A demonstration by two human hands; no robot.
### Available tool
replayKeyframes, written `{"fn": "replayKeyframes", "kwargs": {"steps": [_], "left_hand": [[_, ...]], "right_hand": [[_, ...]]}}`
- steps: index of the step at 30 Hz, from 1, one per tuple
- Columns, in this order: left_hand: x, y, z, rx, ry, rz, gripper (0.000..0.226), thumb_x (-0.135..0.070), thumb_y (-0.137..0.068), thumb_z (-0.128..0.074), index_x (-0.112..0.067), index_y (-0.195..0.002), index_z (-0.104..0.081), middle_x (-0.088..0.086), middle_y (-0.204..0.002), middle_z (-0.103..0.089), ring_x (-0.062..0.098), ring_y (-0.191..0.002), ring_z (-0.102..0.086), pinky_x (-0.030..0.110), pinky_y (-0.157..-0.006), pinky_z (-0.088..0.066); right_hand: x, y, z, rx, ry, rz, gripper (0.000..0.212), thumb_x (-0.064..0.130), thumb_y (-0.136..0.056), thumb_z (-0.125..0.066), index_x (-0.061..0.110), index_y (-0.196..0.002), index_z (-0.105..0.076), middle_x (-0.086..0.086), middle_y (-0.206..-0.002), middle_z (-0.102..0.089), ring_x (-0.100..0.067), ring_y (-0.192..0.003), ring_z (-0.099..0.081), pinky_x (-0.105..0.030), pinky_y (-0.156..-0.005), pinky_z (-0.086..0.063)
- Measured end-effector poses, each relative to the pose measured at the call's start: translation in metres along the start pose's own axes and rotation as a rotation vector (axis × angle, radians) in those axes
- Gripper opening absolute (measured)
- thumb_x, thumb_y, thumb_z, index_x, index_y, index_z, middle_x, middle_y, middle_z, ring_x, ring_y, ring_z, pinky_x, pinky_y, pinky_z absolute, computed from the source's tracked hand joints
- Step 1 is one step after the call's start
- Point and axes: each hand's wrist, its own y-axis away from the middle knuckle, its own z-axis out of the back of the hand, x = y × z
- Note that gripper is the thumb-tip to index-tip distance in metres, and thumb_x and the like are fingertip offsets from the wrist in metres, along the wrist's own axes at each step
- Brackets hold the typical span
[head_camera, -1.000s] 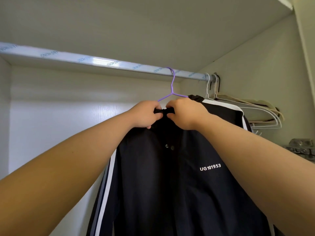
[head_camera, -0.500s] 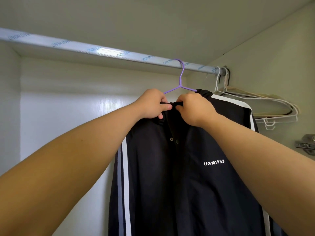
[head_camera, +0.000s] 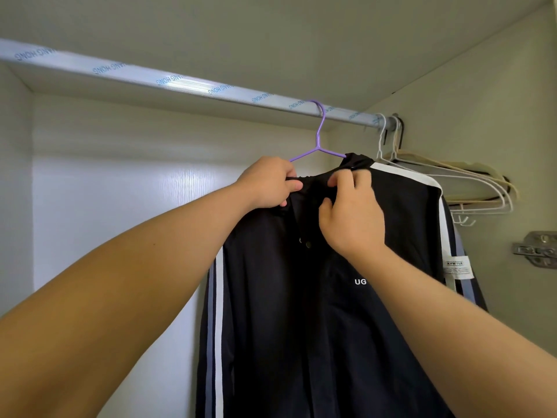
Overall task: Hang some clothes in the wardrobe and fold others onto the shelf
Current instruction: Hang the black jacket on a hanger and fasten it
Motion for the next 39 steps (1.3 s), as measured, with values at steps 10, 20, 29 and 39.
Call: {"fn": "replayKeyframes", "kwargs": {"steps": [10, 20, 29, 39], "left_hand": [[-0.009, 0.003, 0.001, -0.045, 0.022, 0.011, 0.014, -0.029, -0.096, -0.060, -0.017, -0.094, -0.066, -0.003, -0.063, -0.069, 0.012, -0.075, -0.070, 0.025, -0.063, -0.044], [-0.010, 0.006, 0.000, -0.002, 0.174, 0.010, 0.021, -0.038, -0.094, -0.062, -0.018, -0.099, -0.069, 0.002, -0.067, -0.072, 0.007, -0.070, -0.068, 0.026, -0.071, -0.046], [-0.009, 0.005, -0.001, 0.052, 0.012, 0.010, 0.032, -0.032, -0.101, -0.050, -0.003, -0.094, -0.064, 0.013, -0.073, -0.070, 0.025, -0.078, -0.068, 0.032, -0.068, -0.049], [-0.016, 0.002, -0.003, 0.006, 0.163, 0.065, 0.025, -0.027, -0.099, -0.051, -0.012, -0.082, -0.058, 0.006, -0.070, -0.059, 0.024, -0.070, -0.060, 0.032, -0.070, -0.045]], "right_hand": [[0.008, 0.062, -0.037, 0.455, 0.301, -0.171, 0.059, 0.075, -0.090, -0.039, 0.017, -0.097, -0.042, -0.004, -0.099, -0.061, -0.027, -0.087, -0.064, -0.034, -0.062, -0.041], [0.005, 0.045, -0.040, 0.431, 0.335, -0.151, 0.045, 0.058, -0.097, -0.044, 0.013, -0.093, -0.047, -0.004, -0.093, -0.066, -0.029, -0.083, -0.066, -0.033, -0.062, -0.039], [0.005, 0.046, -0.045, 0.415, 0.326, -0.102, 0.027, 0.032, -0.100, -0.036, 0.013, -0.085, -0.048, -0.003, -0.083, -0.063, -0.025, -0.063, -0.051, -0.033, -0.059, -0.038], [0.004, 0.053, -0.047, 0.360, 0.312, -0.032, 0.029, 0.033, -0.100, -0.034, 0.014, -0.081, -0.044, 0.001, -0.068, -0.048, -0.024, -0.055, -0.047, -0.032, -0.054, -0.034]]}}
